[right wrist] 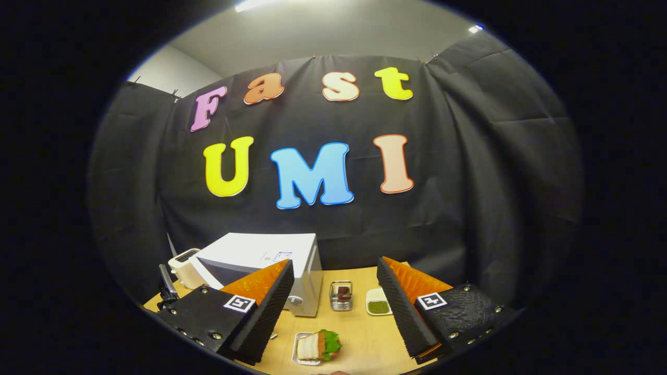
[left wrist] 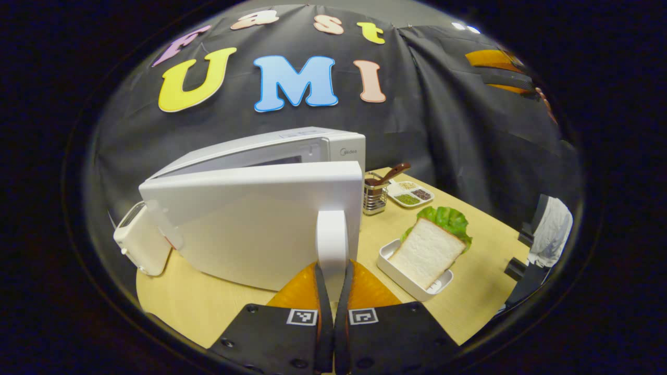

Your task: Open the microwave oven with the left hand, put the food in, and close the microwave oven.

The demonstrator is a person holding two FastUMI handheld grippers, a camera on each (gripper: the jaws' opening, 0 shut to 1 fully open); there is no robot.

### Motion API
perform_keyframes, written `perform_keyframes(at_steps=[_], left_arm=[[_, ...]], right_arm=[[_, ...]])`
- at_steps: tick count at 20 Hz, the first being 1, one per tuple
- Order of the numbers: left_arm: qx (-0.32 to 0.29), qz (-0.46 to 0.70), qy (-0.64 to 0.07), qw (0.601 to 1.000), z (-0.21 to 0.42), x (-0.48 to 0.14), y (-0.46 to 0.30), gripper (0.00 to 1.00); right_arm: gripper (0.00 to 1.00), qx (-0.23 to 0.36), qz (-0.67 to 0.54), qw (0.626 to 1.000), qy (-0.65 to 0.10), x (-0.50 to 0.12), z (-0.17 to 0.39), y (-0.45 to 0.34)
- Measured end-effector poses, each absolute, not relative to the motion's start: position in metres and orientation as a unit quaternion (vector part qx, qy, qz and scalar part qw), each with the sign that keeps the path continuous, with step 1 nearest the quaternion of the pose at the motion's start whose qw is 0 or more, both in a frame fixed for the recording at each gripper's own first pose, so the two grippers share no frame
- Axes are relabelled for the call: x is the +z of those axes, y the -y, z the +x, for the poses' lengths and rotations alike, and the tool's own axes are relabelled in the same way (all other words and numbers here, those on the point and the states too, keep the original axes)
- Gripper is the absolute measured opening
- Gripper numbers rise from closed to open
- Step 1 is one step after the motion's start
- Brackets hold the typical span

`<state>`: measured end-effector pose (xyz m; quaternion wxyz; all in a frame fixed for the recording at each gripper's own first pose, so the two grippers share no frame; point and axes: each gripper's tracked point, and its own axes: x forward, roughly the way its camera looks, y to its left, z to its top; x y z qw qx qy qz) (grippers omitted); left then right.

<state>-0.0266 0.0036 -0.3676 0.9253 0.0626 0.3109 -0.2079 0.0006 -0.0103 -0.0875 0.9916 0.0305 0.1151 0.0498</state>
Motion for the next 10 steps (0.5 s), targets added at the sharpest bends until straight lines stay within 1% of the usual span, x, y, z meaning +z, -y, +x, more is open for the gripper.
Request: perform_keyframes(at_steps=[1,4,10], left_arm=[[-0.215,0.060,-0.313,0.923,-0.036,-0.365,-0.010,0.08],[-0.244,0.055,-0.326,0.912,-0.064,-0.362,-0.032,0.08],[-0.296,0.066,-0.349,0.886,-0.117,-0.353,-0.092,0.08]], right_arm=[[0.97,0.060,0.030,0.990,-0.122,-0.092,-0.002,0.002],[0.97,0.081,0.017,0.986,-0.147,-0.109,-0.011,-0.018],[0.97,0.085,0.037,0.973,-0.209,-0.159,-0.020,-0.045]])
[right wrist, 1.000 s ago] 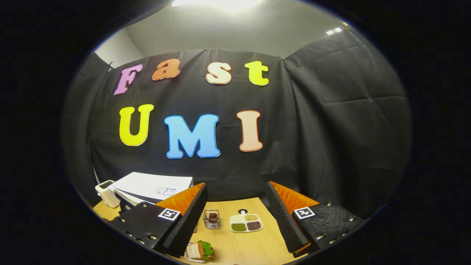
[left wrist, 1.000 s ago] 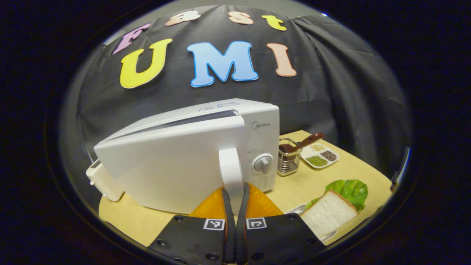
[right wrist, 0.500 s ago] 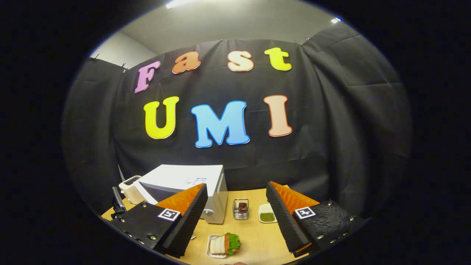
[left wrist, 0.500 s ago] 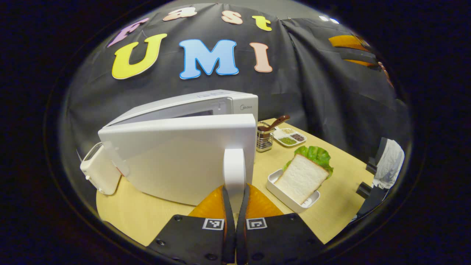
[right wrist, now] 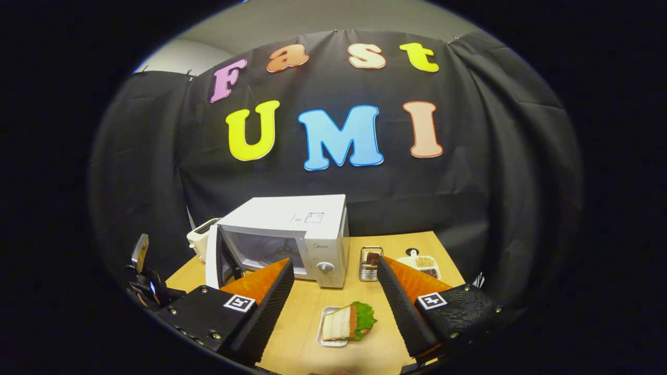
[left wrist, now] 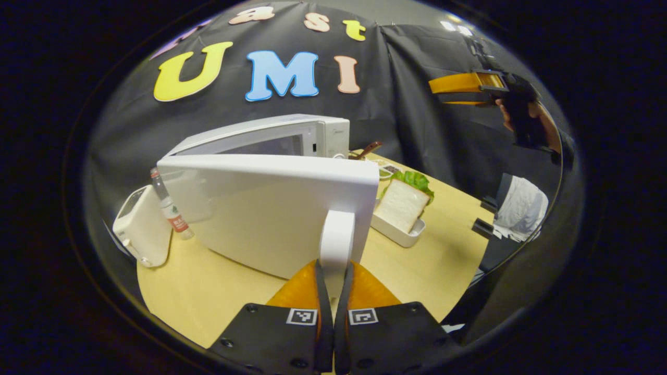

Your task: Open the microwave oven with the left hand, put the food in, and close the microwave oven.

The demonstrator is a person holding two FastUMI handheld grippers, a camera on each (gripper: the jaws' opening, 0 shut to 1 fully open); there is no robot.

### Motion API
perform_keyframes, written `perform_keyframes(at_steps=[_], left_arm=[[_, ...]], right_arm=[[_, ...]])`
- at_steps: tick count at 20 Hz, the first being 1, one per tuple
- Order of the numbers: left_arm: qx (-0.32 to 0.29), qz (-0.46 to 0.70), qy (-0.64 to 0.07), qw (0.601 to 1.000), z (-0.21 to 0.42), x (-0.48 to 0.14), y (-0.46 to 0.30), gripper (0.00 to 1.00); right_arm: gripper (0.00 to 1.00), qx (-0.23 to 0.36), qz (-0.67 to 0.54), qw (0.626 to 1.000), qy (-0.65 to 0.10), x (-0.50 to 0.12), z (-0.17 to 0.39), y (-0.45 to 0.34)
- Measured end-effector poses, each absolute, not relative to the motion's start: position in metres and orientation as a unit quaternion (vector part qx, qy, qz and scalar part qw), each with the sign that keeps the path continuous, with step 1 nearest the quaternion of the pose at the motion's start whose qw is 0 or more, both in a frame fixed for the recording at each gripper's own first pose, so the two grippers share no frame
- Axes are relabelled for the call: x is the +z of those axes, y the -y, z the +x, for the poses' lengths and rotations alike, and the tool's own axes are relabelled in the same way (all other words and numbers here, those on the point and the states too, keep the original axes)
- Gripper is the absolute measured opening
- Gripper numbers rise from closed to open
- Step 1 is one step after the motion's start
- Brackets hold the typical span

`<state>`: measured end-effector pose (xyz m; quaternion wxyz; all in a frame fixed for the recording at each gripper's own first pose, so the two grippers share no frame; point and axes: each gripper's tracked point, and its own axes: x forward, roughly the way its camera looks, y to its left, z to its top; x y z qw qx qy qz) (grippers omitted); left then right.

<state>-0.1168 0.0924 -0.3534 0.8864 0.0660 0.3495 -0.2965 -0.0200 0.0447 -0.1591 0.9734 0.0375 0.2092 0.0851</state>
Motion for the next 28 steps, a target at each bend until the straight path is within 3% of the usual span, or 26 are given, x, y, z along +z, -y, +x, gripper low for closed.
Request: perform_keyframes(at_steps=[4,8,12,17,23,28], left_arm=[[-0.321,0.070,-0.379,0.865,-0.146,-0.350,-0.139,0.08],[-0.347,0.085,-0.404,0.842,-0.161,-0.347,-0.183,0.09],[-0.356,0.094,-0.423,0.828,-0.170,-0.344,-0.221,0.09],[-0.345,0.087,-0.446,0.822,-0.178,-0.341,-0.275,0.09],[-0.301,0.035,-0.467,0.831,-0.182,-0.342,-0.336,0.09],[-0.259,0.028,-0.454,0.852,-0.178,-0.341,-0.369,0.08]], right_arm=[[0.97,0.086,0.049,0.964,-0.248,-0.193,-0.021,-0.055],[0.97,0.115,0.015,0.935,-0.335,-0.254,-0.036,-0.061],[0.97,0.086,0.031,0.910,-0.405,-0.305,-0.041,-0.037],[0.98,0.044,0.126,0.854,-0.503,-0.374,-0.047,-0.014],[0.98,0.026,0.231,0.813,-0.533,-0.405,-0.030,-0.013],[0.95,0.032,0.236,0.806,-0.541,-0.414,-0.019,-0.015]])
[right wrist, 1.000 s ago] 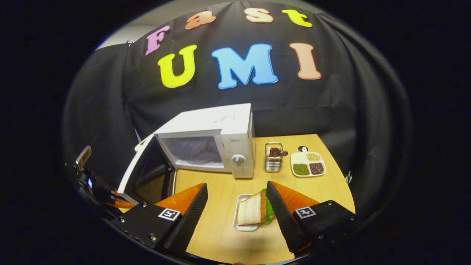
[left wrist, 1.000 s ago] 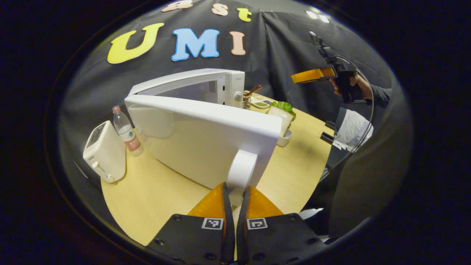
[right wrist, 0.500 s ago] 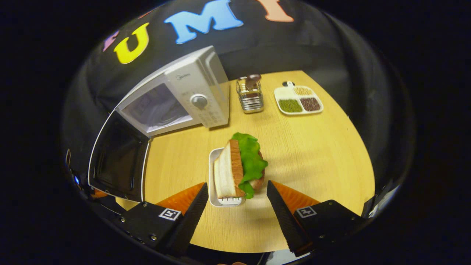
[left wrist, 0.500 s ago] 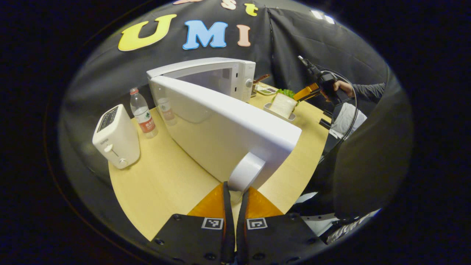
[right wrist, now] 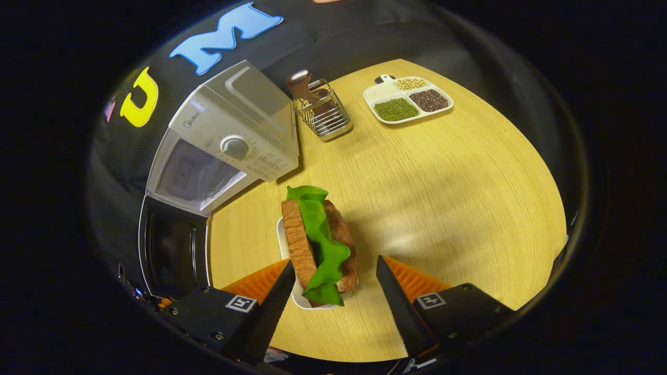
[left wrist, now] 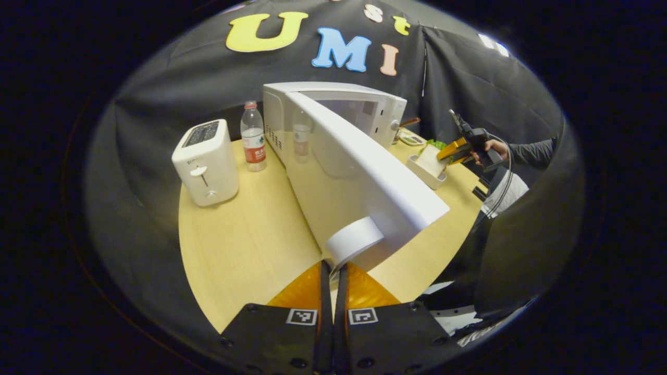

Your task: Open the microwave oven with the left hand, put the food in, and close the microwave oven.

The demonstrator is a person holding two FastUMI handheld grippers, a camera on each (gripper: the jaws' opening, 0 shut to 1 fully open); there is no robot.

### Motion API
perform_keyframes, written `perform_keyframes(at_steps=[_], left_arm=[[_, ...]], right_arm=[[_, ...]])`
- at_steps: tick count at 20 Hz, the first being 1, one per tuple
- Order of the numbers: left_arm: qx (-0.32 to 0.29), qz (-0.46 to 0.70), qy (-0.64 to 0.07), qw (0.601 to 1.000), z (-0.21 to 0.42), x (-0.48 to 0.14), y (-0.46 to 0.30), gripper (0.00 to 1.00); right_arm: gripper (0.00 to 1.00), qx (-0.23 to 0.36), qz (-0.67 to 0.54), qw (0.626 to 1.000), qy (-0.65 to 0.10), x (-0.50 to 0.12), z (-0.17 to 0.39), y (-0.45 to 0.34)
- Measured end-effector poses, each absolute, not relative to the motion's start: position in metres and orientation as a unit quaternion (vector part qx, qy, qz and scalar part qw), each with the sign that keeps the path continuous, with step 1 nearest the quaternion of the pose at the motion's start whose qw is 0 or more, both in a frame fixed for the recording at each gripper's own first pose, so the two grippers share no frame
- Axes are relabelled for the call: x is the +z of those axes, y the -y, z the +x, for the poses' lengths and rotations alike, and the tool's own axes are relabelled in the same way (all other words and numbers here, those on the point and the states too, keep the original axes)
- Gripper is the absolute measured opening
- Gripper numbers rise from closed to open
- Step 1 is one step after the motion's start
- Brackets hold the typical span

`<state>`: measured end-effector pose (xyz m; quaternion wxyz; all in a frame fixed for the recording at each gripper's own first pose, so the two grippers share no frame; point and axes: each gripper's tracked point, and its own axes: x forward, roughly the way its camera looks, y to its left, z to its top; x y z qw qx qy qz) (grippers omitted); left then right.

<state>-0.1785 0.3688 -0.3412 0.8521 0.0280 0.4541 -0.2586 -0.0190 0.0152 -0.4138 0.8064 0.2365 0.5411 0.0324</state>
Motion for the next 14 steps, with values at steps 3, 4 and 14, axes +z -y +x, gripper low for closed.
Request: perform_keyframes(at_steps=[3,4,14], left_arm=[[-0.243,0.036,-0.446,0.861,-0.180,-0.341,-0.374,0.08],[-0.241,0.041,-0.442,0.863,-0.180,-0.342,-0.375,0.08],[-0.120,0.033,-0.334,0.934,-0.185,-0.279,-0.391,0.83]], right_arm=[[0.78,0.040,0.231,0.804,-0.547,-0.415,-0.018,-0.022],[0.71,0.045,0.228,0.804,-0.547,-0.414,-0.018,-0.024],[0.31,0.099,0.199,0.830,-0.511,-0.373,-0.006,-0.053]])
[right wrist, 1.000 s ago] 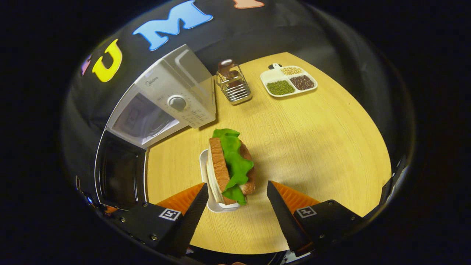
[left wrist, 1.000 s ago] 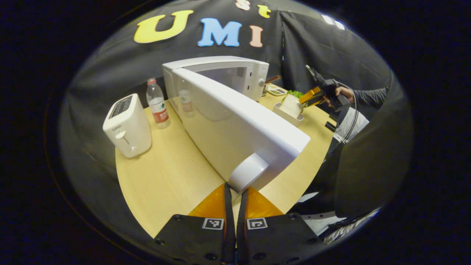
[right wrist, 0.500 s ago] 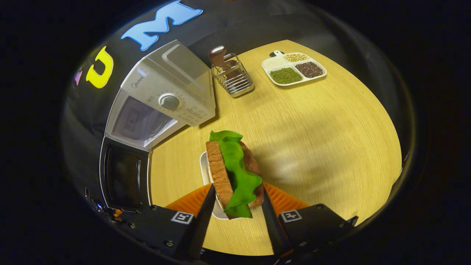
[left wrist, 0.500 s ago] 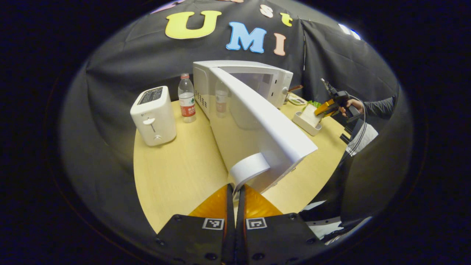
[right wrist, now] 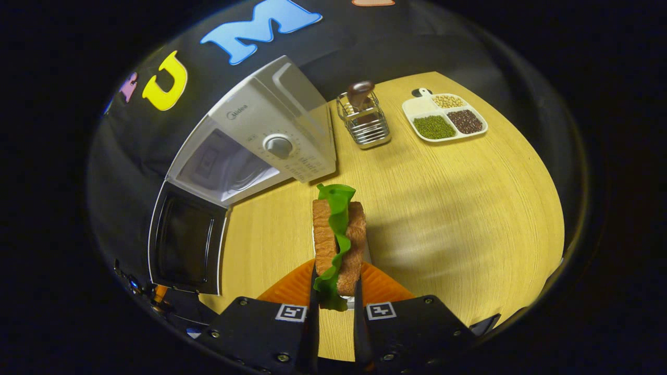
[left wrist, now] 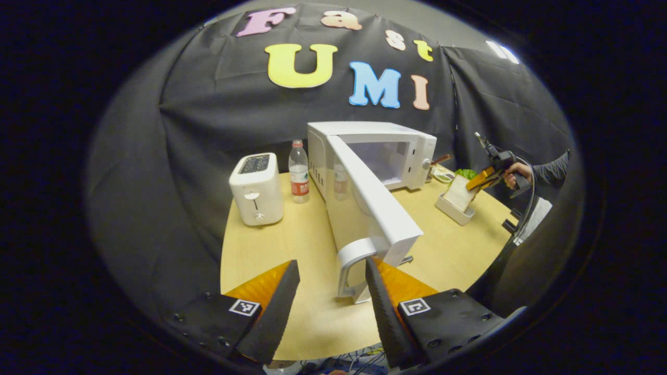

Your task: Open the microwave oven with the left hand, put the food in, and close the microwave oven.

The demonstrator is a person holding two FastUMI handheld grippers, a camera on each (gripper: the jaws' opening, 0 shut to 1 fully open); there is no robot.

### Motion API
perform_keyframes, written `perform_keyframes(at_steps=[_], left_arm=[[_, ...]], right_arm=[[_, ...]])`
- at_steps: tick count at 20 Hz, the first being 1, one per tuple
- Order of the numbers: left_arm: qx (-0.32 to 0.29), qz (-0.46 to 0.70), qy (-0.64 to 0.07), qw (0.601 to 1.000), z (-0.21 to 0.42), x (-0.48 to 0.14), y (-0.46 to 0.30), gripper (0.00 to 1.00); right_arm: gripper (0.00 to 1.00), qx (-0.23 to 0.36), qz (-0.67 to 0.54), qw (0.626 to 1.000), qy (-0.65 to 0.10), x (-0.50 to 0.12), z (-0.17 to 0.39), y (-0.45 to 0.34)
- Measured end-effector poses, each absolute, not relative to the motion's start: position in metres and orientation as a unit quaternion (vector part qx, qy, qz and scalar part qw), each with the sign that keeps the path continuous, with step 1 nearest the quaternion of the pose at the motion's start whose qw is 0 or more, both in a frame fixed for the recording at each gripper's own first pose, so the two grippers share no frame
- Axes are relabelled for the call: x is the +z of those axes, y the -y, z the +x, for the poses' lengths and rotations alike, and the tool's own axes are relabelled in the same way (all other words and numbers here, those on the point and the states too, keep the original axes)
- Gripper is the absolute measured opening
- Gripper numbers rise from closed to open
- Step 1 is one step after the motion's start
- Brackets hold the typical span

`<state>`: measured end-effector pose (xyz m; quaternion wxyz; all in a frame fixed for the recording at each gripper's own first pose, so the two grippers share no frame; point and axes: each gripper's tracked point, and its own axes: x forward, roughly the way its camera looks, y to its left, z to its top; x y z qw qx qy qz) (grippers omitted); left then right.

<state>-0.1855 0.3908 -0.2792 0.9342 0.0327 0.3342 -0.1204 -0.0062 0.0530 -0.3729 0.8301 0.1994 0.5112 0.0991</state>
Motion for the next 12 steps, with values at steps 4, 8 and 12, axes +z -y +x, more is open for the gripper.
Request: perform_keyframes(at_steps=[4,8,12], left_arm=[[-0.023,0.059,-0.242,0.968,-0.187,-0.210,-0.383,0.88],[0.021,0.070,-0.140,0.987,-0.173,-0.129,-0.332,0.89],[0.012,0.054,-0.076,0.996,-0.151,-0.081,-0.274,0.95]], right_arm=[[0.27,0.124,0.209,0.846,-0.474,-0.333,-0.002,-0.074],[0.27,0.150,0.241,0.853,-0.438,-0.298,-0.002,-0.106],[0.27,0.171,0.316,0.847,-0.392,-0.265,0.012,-0.149]])
